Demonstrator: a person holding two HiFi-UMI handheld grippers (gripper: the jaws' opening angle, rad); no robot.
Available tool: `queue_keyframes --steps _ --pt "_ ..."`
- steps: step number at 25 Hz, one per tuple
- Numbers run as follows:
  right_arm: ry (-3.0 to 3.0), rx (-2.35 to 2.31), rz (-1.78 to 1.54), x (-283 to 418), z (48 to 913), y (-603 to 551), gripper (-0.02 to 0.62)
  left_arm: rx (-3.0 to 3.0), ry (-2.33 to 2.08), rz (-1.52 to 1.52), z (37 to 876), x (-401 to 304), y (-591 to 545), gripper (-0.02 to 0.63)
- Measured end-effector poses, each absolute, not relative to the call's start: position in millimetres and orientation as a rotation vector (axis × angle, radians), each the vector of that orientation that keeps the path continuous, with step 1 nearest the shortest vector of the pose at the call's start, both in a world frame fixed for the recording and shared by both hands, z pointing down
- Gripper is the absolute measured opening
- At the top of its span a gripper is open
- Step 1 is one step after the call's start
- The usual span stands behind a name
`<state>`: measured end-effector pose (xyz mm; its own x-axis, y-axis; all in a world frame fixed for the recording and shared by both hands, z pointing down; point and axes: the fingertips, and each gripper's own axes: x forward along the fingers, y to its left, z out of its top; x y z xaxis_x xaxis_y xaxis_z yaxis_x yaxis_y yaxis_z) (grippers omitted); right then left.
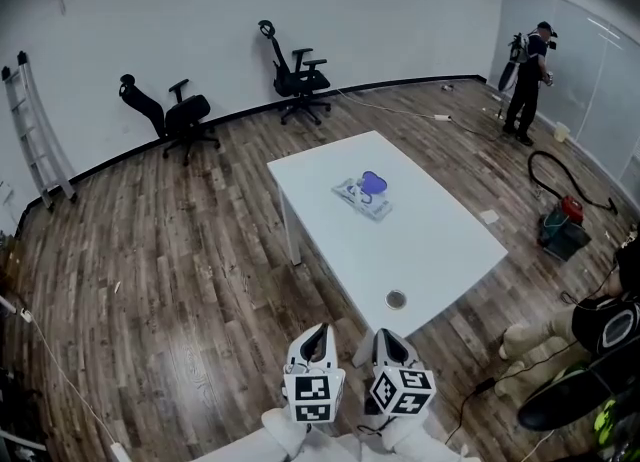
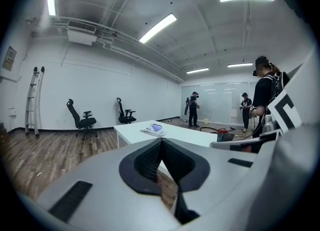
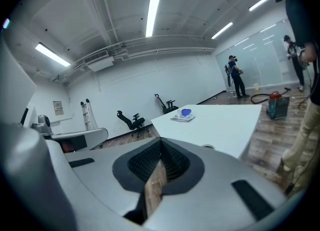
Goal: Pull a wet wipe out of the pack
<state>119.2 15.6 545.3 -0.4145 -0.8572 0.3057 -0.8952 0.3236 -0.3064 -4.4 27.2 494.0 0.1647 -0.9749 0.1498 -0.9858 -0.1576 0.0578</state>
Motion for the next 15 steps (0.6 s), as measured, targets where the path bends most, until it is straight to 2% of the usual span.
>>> queue_keyframes --steps 15 --pt "-2.437 1.713 0.675 86 535 -97 0.009 2.338 -1.943 0.163 483 -39 -89 0.0"
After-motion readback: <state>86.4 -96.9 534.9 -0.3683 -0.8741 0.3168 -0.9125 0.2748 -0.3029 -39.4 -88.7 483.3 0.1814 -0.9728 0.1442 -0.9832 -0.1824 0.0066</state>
